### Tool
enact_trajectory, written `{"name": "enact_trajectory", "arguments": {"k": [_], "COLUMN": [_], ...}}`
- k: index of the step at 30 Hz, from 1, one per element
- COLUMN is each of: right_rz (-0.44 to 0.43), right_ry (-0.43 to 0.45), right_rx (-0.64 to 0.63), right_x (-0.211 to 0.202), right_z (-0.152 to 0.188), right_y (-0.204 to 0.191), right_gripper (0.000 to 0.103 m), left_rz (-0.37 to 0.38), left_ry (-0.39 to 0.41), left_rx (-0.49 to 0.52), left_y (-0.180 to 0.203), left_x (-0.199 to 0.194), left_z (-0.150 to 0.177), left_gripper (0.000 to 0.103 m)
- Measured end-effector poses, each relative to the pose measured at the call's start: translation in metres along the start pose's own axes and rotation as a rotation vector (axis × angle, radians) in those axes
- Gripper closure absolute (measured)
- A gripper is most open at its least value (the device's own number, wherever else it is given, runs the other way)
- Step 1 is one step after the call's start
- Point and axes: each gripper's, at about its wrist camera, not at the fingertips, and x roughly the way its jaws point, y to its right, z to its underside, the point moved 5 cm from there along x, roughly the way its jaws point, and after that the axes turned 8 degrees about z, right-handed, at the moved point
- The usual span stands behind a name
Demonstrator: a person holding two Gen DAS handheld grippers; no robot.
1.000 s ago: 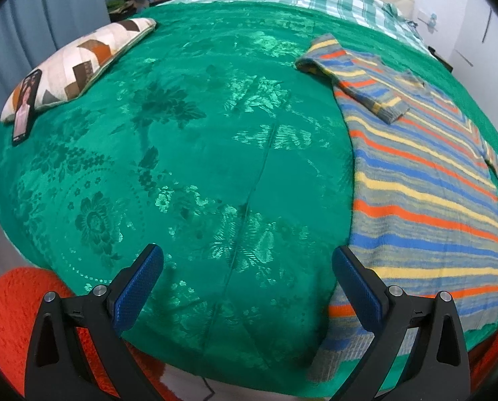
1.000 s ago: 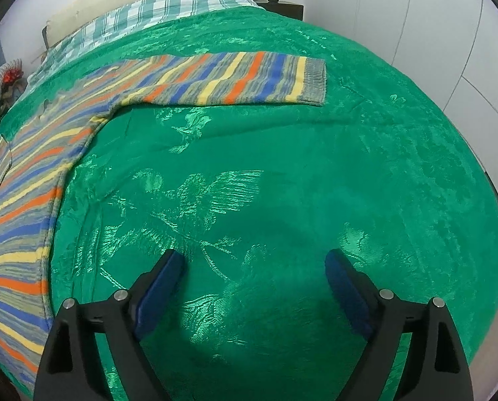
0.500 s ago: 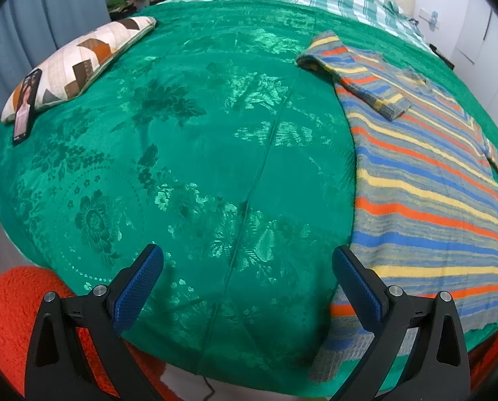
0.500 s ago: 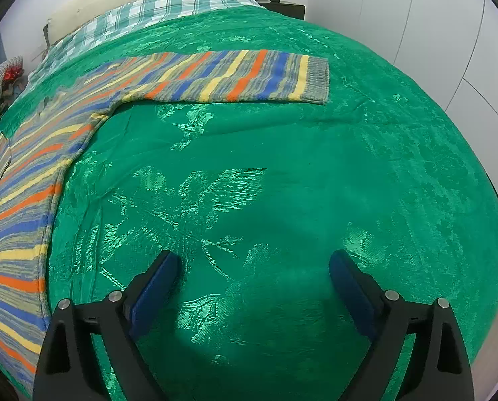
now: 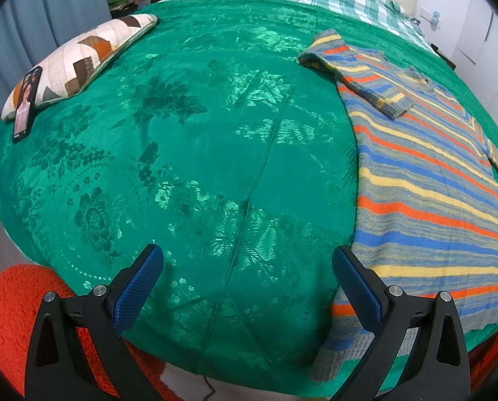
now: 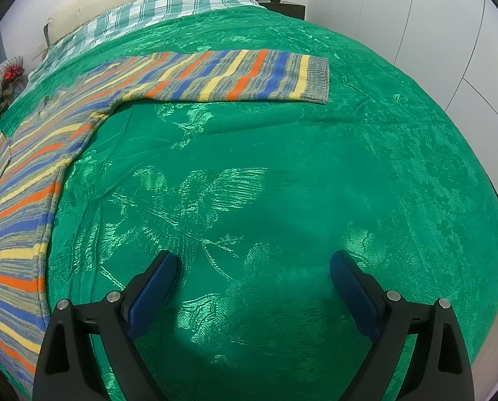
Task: Fold small clothes
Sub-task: 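Open the right tool and withdraw it from the folded sleeve, then grasp the opposite sweater side with the left tool and fold it over the body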
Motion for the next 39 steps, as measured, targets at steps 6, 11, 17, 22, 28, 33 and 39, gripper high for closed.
{"name": "enact_trajectory", "arguments": {"k": [6,11,17,22,28,33,39], "right_rz": [0.001,0.001,0.000,0.001,0.001,0.000,-0.013], "right_ry": [0.000,0.000,0.000,0.000,-0.001,-0.002,-0.005], "right_rx": [0.000,0.000,0.000,0.000,0.001,-0.001,0.002], "right_x": [0.000,0.000,0.000,0.000,0.000,0.002,0.002], "right_z": [0.000,0.000,0.000,0.000,0.000,0.001,0.000], "right_y": [0.000,0.000,0.000,0.000,0.000,-0.002,-0.001], "right_gripper": [0.009,0.009,0.009,0.009,0.008,0.006,0.005], "left_rz": [0.000,0.000,-0.001,-0.002,-0.003,0.093,0.195], "left_ry": [-0.001,-0.001,-0.003,-0.008,0.004,0.133,0.098], "left_rx": [0.001,0.000,0.002,0.009,0.089,0.271,0.585], "left_y": [0.000,0.000,0.000,0.001,0.015,0.070,0.162], "left_x": [0.000,0.000,0.001,0.004,-0.008,-0.036,0.014], "left_z": [0.000,0.000,0.001,0.001,-0.011,-0.082,-0.135], "left_gripper": [0.002,0.002,0.002,0.002,0.002,0.002,0.002]}}
